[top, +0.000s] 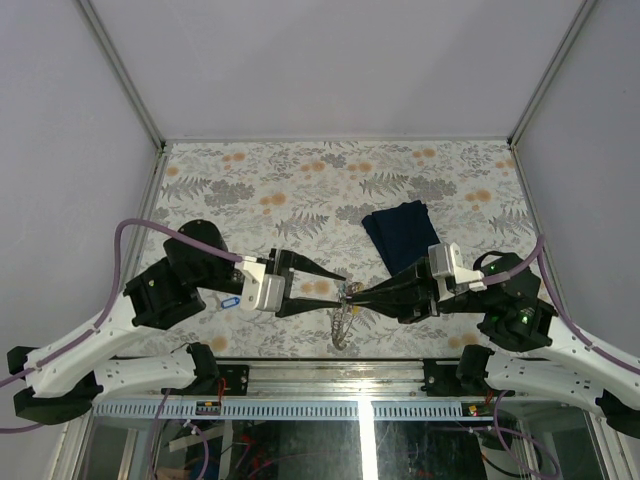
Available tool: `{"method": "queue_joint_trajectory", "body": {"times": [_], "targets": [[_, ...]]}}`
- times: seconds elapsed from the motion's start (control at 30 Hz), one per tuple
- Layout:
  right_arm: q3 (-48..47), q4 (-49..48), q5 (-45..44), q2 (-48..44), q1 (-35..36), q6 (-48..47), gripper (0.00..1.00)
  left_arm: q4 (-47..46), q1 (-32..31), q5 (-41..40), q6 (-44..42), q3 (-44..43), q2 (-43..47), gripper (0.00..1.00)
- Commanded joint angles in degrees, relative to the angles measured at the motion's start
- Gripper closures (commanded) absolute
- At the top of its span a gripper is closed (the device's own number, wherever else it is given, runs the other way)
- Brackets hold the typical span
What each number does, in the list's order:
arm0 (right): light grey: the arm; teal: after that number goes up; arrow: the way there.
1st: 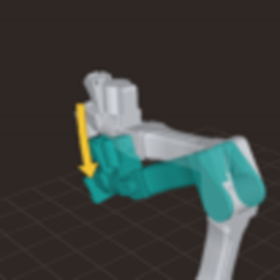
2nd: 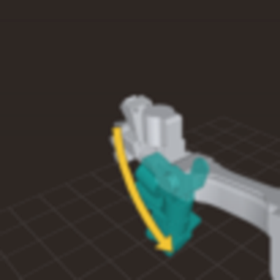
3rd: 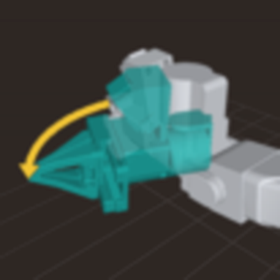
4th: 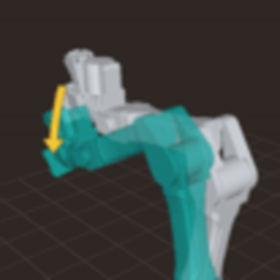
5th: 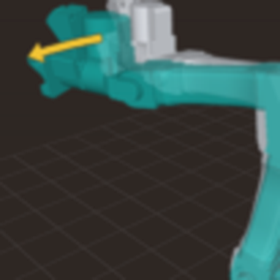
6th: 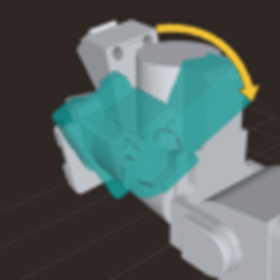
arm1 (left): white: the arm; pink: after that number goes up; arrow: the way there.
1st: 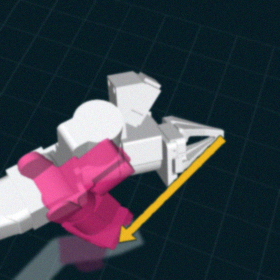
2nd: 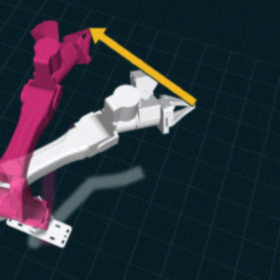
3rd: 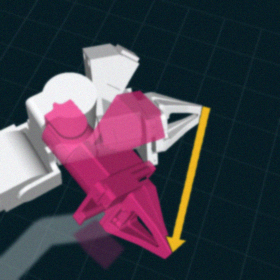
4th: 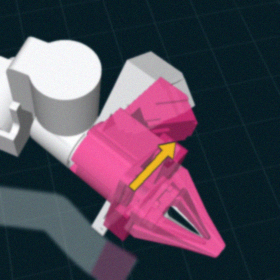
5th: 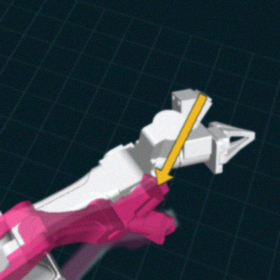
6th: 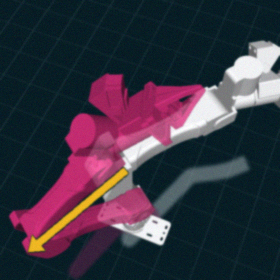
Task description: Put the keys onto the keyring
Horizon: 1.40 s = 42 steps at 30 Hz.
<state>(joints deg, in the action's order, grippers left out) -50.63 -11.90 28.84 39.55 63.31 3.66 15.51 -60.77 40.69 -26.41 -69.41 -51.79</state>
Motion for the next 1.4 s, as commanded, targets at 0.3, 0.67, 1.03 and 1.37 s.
{"method": "queue_joint_trajectory", "body": {"times": [0.3,0.67,1.03,1.37], "targets": [[-3.5,-4.8,2.6,-1.1,0.0,0.1,1.00,-2.1,-0.4,1.8,1.1,0.0,-0.2,0.61],[-3.3,-4.5,0.6,-1.7,0.0,-0.3,1.00,0.0,-0.4,5.4,1.8,-1.4,-1.8,0.68],[-2.9,-4.4,-1.2,-2.7,0.0,-0.5,1.00,1.7,-0.4,5.5,1.9,-2.3,-2.4,0.88],[-1.2,-7.9,-3.8,-3.8,0.0,0.1,1.00,2.5,-0.4,5.2,2.0,-2.8,-2.8,0.98]]}}
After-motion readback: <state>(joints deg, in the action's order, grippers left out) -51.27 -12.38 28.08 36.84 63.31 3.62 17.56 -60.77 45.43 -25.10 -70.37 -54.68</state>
